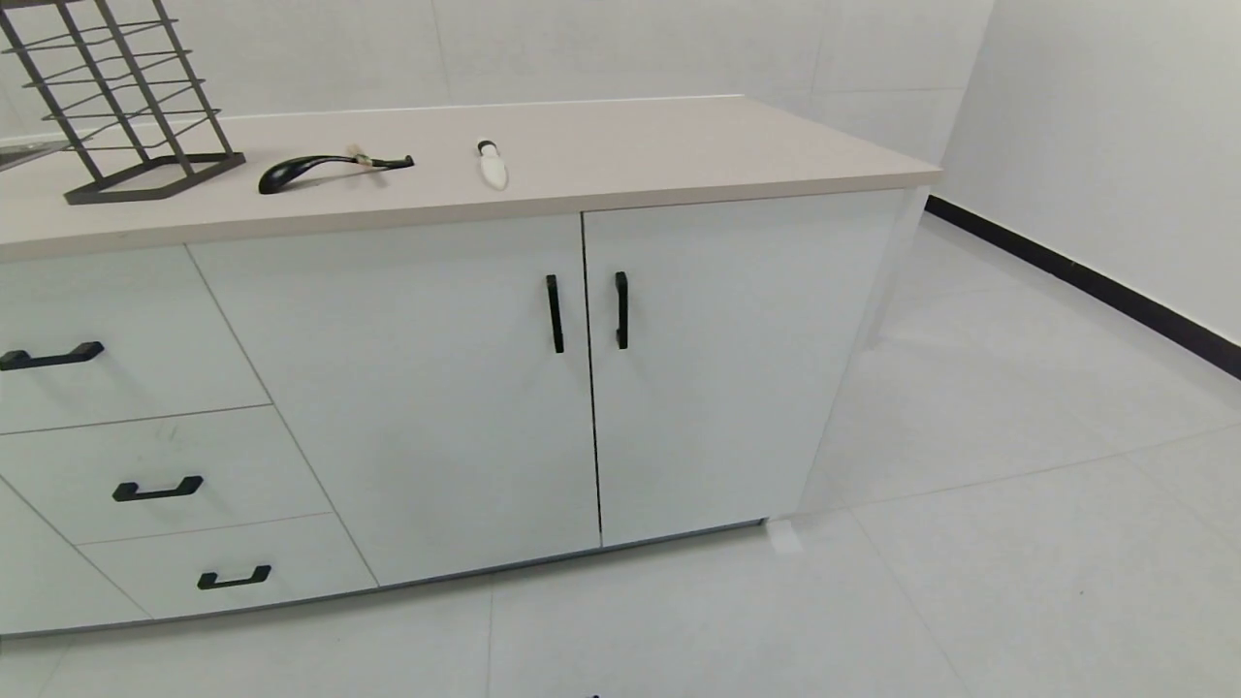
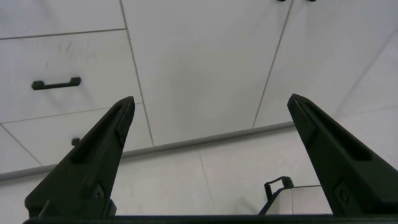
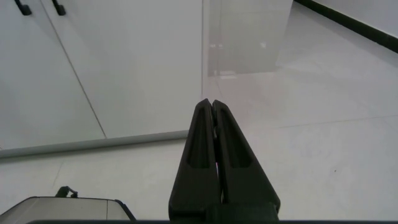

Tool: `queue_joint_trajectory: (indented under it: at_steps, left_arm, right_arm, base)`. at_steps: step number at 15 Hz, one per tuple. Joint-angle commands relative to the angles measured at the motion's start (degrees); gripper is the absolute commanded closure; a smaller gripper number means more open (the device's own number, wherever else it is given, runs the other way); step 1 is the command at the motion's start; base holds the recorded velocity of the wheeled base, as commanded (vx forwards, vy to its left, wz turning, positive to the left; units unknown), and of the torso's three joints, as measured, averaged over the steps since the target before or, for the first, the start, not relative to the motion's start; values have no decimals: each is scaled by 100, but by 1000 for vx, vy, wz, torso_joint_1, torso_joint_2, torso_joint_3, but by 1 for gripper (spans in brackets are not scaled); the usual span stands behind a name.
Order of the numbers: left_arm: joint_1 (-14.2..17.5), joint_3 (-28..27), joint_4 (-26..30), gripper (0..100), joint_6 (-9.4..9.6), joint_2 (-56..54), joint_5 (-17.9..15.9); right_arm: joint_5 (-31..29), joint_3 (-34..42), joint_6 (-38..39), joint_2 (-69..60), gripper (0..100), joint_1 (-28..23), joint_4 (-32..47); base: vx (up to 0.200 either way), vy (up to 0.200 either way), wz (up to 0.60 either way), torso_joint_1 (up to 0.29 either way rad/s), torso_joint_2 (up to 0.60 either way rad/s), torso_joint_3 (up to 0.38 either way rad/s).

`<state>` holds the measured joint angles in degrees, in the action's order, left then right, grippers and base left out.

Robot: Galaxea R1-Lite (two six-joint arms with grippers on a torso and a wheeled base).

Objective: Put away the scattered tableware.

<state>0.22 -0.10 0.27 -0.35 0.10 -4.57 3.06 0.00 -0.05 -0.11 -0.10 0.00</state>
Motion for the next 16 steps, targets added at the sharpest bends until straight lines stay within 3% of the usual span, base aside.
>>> queue_joint_trajectory:
  at_steps: [1, 12, 14, 16]
  left_arm:
    - [4, 1, 8, 0, -9, 8, 0]
    - [4, 1, 0, 0, -9, 8, 0]
    - [4, 1, 0, 0, -9, 8, 0]
    - [4, 1, 0, 0, -17, 8, 0]
  right_arm:
    - [2, 0, -4, 11, 100, 1, 0]
    - [2, 0, -4, 11, 100, 1, 0]
    - [2, 0, -4, 11, 100, 1, 0]
    - [2, 0, -4, 11, 100, 1, 0]
  base:
    - [0, 200, 0, 2, -2, 12]
    - [0, 200, 0, 1, 2, 4]
    - [0, 0, 0, 0, 0, 0]
    - [0, 0, 600, 5, 2, 0]
